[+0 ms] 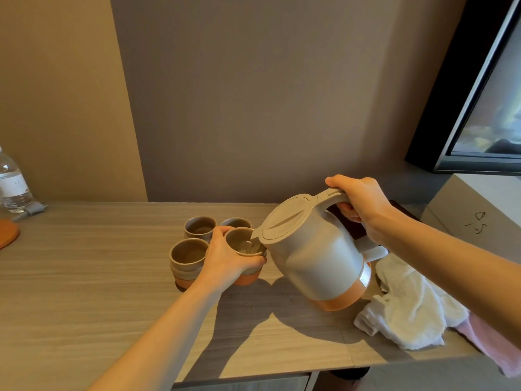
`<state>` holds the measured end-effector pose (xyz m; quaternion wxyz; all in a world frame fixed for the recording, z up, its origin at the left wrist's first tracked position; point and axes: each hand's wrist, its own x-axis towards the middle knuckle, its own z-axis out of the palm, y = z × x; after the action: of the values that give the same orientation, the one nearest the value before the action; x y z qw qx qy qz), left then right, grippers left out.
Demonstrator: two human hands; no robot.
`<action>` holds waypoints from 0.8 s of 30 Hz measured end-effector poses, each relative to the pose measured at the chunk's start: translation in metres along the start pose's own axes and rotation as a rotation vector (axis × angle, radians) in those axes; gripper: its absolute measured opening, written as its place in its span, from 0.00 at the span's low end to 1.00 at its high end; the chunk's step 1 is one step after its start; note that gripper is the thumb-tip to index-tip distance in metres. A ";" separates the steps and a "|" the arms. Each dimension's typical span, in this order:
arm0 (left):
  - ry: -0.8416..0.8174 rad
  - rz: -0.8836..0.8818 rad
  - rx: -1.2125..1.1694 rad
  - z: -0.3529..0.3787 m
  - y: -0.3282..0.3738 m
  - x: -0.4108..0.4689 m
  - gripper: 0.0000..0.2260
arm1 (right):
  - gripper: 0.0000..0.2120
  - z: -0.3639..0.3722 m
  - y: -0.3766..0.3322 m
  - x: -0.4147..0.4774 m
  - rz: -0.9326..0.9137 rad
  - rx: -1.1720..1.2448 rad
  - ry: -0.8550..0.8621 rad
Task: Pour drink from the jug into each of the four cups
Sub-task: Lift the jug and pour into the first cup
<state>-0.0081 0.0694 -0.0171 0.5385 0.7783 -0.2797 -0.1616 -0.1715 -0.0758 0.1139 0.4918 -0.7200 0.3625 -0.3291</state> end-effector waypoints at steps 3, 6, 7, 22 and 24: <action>-0.004 0.004 -0.021 0.000 -0.001 -0.001 0.40 | 0.16 0.000 0.001 0.000 -0.002 0.003 -0.004; -0.005 0.001 -0.041 0.001 -0.002 -0.001 0.40 | 0.15 0.000 0.003 0.000 0.003 0.006 -0.005; -0.006 -0.001 -0.043 0.001 -0.002 -0.001 0.40 | 0.15 0.000 0.003 0.000 0.003 0.007 -0.006; -0.011 -0.016 -0.032 0.004 -0.001 0.002 0.39 | 0.14 -0.003 0.015 -0.002 0.035 0.079 0.036; -0.005 -0.016 -0.041 0.004 -0.001 0.003 0.39 | 0.14 -0.005 0.018 -0.003 0.047 0.105 0.046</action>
<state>-0.0078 0.0646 -0.0192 0.5521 0.7691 -0.2713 -0.1736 -0.1802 -0.0801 0.0982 0.5280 -0.6768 0.3728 -0.3525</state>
